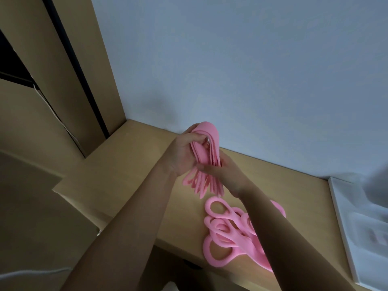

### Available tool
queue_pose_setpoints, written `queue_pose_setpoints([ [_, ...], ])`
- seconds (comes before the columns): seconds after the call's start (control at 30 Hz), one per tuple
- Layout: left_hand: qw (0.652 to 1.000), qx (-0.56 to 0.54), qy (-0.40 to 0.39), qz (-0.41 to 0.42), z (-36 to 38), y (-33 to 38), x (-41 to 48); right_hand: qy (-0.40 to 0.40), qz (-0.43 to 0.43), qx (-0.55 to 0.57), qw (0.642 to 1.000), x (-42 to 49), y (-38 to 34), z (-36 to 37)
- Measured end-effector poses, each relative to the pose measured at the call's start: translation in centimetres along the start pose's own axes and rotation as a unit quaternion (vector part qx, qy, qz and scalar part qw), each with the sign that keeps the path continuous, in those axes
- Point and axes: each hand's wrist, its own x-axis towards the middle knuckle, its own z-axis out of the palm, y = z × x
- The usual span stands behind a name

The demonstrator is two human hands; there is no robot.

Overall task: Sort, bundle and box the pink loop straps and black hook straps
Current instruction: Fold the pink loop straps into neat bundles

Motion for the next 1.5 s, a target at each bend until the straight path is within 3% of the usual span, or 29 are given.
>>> queue_pose_setpoints([
  [0.17,0.995,-0.074,0.052,-0.035,-1.3,0.0,0.1,-0.087,0.044,0.195,0.976,-0.2,1.5,-2.1],
  [0.27,0.994,-0.088,0.043,-0.040,-2.4,-0.1,0.1,-0.141,0.066,0.100,0.983,-0.5,2.8,-1.9],
  [0.37,0.992,-0.121,0.024,-0.023,-3.0,-0.4,-0.1,-0.177,0.076,0.110,0.975,-0.4,3.2,-0.8],
  [0.5,0.980,-0.195,0.046,0.016,-4.8,-0.5,0.0,-0.150,0.108,0.124,0.975,0.2,3.8,0.1],
  [0.63,0.963,-0.230,0.136,0.036,-7.1,-0.9,-0.5,-0.097,0.174,0.178,0.964,0.8,5.3,1.4],
  [0.7,0.957,-0.223,0.182,0.033,-8.7,-1.5,-0.8,-0.056,0.207,0.151,0.965,1.6,5.9,2.1],
  [0.9,0.943,-0.026,0.328,-0.051,-15.1,-3.7,-1.4,-0.021,0.305,0.013,0.952,4.3,7.4,3.6],
  [1.0,0.920,0.165,0.347,-0.080,-18.4,-4.9,-1.8,-0.044,0.350,-0.013,0.936,5.6,8.5,4.1],
  [1.13,0.810,0.487,0.315,-0.087,-21.2,-6.2,-2.7,-0.030,0.366,-0.105,0.924,6.6,9.8,5.5],
  [1.23,0.712,0.637,0.284,-0.083,-22.2,-6.4,-3.1,0.005,0.348,-0.141,0.927,6.8,10.4,6.7],
  [1.3,0.664,0.698,0.254,-0.091,-22.0,-6.3,-3.1,0.014,0.339,-0.162,0.927,6.9,10.6,7.2],
  [1.4,0.614,0.756,0.201,-0.108,-21.0,-5.9,-3.0,0.022,0.333,-0.197,0.922,7.0,10.6,7.3],
  [1.5,0.610,0.772,0.159,-0.079,-19.9,-5.8,-3.0,0.016,0.331,-0.204,0.921,6.7,10.6,7.0],
])
